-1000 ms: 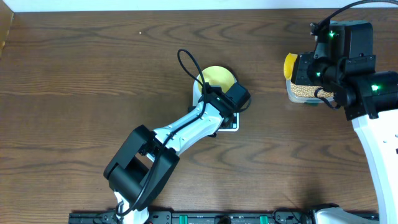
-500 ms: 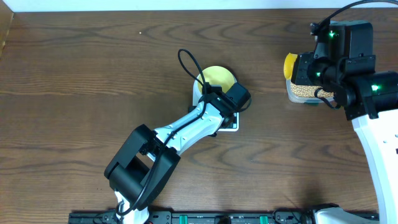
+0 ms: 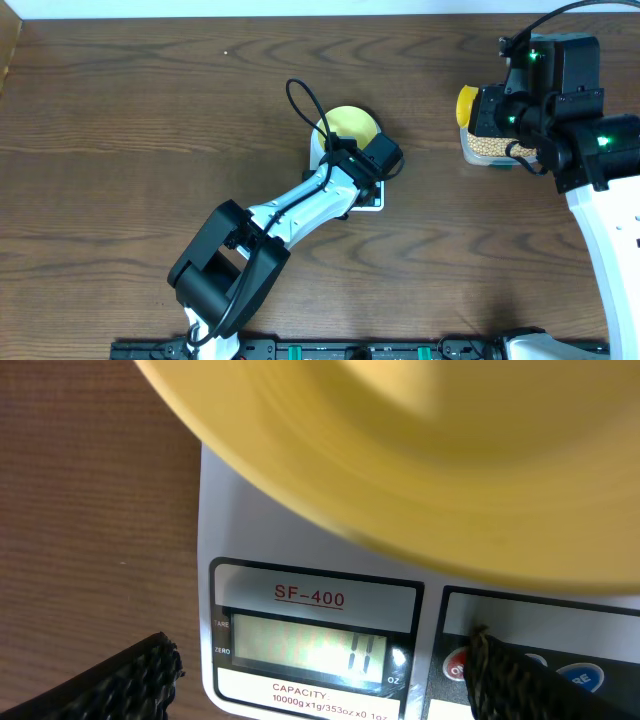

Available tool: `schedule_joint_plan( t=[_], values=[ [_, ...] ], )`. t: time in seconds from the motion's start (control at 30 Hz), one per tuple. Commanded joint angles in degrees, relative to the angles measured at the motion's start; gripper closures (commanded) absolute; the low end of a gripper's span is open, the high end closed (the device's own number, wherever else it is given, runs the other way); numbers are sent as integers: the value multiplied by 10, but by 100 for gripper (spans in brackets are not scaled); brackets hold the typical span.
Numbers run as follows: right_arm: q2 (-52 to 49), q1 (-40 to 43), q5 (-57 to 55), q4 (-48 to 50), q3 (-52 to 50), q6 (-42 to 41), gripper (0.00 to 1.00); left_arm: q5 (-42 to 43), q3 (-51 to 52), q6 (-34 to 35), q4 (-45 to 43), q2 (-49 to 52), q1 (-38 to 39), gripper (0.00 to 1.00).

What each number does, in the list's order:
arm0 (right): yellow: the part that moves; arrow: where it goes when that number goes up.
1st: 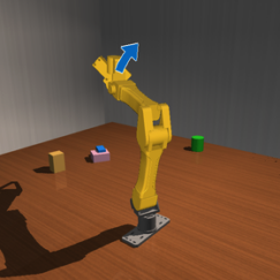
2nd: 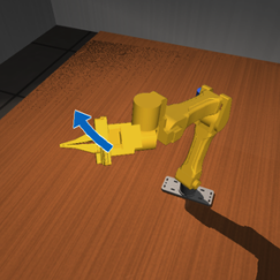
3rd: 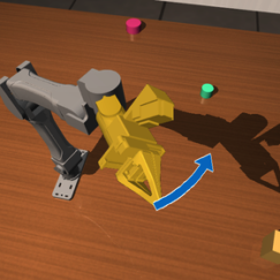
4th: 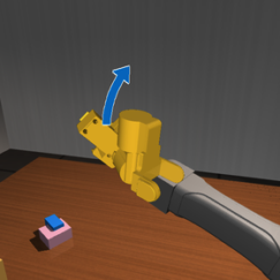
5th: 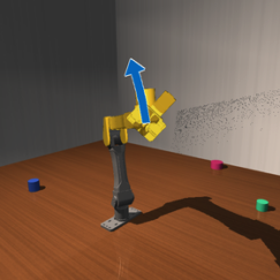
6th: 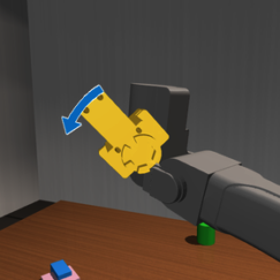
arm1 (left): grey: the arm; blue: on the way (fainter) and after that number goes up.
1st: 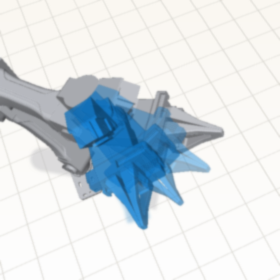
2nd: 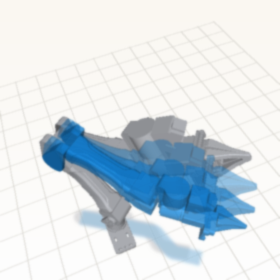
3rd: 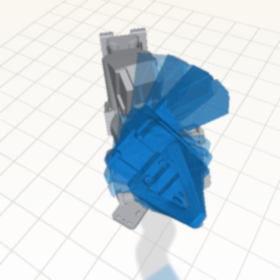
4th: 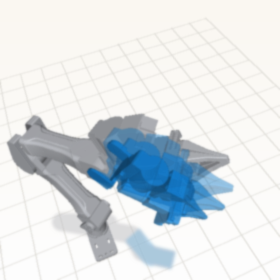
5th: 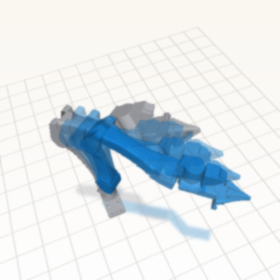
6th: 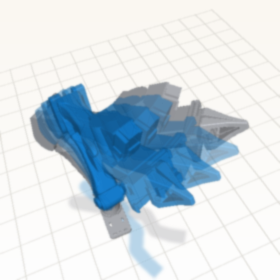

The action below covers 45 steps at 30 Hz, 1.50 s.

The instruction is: Scoop item into bowl and weigh 50g on scale

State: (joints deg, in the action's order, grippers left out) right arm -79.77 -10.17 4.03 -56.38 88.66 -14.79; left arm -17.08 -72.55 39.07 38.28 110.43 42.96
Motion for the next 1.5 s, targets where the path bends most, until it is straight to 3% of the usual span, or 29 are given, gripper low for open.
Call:
schedule_joint_plan(
  t=[0.0, 1.47],
  values=[
    [3, 0, -7, -2, 5, 5, 99, -17, 9, 7, -1, 8, 0, 7],
    [3, 0, -7, -5, 5, 5, 99, -20, 22, 7, 11, 8, 0, 7]
  ],
)
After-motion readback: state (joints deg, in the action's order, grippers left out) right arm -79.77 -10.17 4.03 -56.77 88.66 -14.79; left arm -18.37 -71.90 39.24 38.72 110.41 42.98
